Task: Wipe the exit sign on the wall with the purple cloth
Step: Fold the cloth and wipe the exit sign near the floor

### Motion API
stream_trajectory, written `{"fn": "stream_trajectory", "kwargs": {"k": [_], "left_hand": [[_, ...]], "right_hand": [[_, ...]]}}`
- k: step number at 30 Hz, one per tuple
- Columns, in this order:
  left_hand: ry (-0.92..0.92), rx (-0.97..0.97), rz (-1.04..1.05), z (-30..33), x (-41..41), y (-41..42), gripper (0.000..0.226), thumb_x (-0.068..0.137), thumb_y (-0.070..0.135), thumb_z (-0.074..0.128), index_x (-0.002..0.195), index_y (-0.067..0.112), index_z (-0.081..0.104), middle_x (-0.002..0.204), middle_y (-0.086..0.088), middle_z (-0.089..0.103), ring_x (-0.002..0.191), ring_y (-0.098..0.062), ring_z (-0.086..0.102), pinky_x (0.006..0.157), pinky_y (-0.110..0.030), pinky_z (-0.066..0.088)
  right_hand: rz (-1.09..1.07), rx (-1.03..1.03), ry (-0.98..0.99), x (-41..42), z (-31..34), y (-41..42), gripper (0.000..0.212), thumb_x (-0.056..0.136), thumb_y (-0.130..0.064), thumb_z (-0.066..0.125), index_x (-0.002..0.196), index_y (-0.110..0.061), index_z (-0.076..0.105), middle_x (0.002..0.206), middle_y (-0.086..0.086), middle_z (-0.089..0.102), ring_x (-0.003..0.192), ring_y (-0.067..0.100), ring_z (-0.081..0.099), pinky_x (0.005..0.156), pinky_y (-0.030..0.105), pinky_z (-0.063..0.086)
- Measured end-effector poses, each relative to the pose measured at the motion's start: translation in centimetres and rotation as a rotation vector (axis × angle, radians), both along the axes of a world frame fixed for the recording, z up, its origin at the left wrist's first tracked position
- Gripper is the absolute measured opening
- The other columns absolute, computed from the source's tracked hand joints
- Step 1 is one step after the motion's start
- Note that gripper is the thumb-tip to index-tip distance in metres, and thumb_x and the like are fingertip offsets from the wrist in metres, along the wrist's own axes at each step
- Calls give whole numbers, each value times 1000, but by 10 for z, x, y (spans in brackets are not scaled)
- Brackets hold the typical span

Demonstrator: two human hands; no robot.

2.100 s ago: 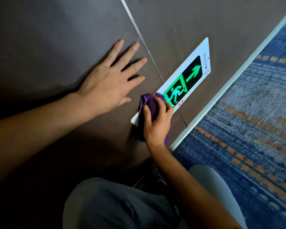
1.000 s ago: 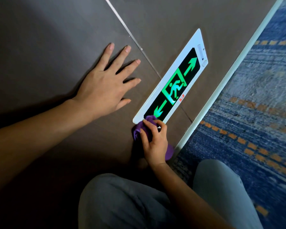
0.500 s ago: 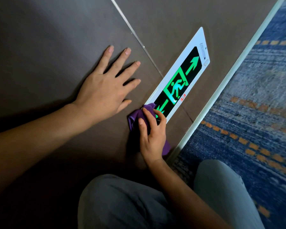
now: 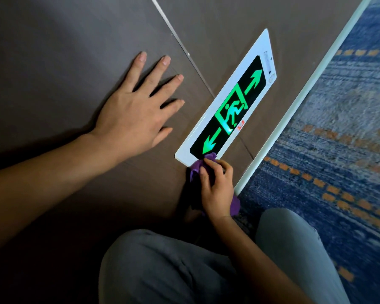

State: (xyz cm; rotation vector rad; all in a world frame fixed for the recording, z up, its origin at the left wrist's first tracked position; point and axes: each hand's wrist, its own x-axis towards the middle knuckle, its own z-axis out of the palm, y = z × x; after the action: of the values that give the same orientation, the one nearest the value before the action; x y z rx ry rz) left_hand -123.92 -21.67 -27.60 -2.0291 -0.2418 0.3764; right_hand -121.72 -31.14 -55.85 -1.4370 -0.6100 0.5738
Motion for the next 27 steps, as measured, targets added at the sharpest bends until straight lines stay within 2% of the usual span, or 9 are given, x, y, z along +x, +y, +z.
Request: {"fn": "stream_trajectory", "kwargs": {"k": [2,5,7,9,13,17,19,22,27], "left_hand": [[-5,2,-1,0,1,0,65,97,56,49,152,22,44,169,-15,22,157,-45,5,123,-69,4],[-5,2,-4,0,1,0,65,96,55,50,152,22,45,169,-15,22,156,-46,6,123,-69,5],[-3,3,-7,0,0,0,65,96,55,50,151,21,46,169,-16,22,156,-46,6,123,-69,6],[-5,0,-4,-1,0,1,65,96,56,50,151,22,46,169,-16,22,156,-46,6,123,-69,6],[-9,1,-14,-2,-1,3,65,96,57,49,151,22,46,169,-15,22,156,-45,5,123,-69,4],[-11,5,-5,-1,0,3,65,96,57,50,151,23,46,169,-15,22,156,-45,6,123,-69,7],[-10,-4,7,-3,1,0,65,96,57,50,151,23,45,169,-15,21,157,-45,5,122,-69,8],[-7,13,21,-7,0,-3,65,97,57,49,152,23,44,170,-14,20,157,-45,4,122,-69,8],[-1,8,19,-6,0,-4,67,96,58,50,153,23,43,170,-14,18,157,-46,3,123,-69,5]], "right_hand": [[-36,38,58,3,11,0,29,100,-51,55,121,-36,68,128,-5,52,115,-8,52,92,-1,32],[-66,76,69,-1,33,10,39,89,-67,60,113,-38,66,121,-13,49,111,-10,52,88,-3,31],[-78,57,51,-5,41,17,44,81,-71,69,110,-38,63,120,-15,45,110,-6,52,86,-4,31],[-82,53,39,-9,38,21,46,78,-67,74,110,-36,62,122,-13,45,112,-3,51,86,-4,31],[-56,31,41,-11,13,16,38,83,-57,74,113,-37,61,124,-17,42,109,-14,46,83,-4,32],[-6,-22,45,-6,-5,12,36,86,-45,78,116,-31,63,129,-7,47,108,-4,47,88,12,37],[13,-24,42,-3,-7,10,35,87,-42,78,117,-28,65,128,-4,48,109,1,49,89,10,36],[-12,44,63,0,9,11,36,88,-43,77,118,-27,66,125,-5,49,109,4,51,88,-2,32],[-52,178,-4,-3,48,23,34,88,-46,75,117,-30,66,125,-1,51,116,8,54,98,1,31]]}}
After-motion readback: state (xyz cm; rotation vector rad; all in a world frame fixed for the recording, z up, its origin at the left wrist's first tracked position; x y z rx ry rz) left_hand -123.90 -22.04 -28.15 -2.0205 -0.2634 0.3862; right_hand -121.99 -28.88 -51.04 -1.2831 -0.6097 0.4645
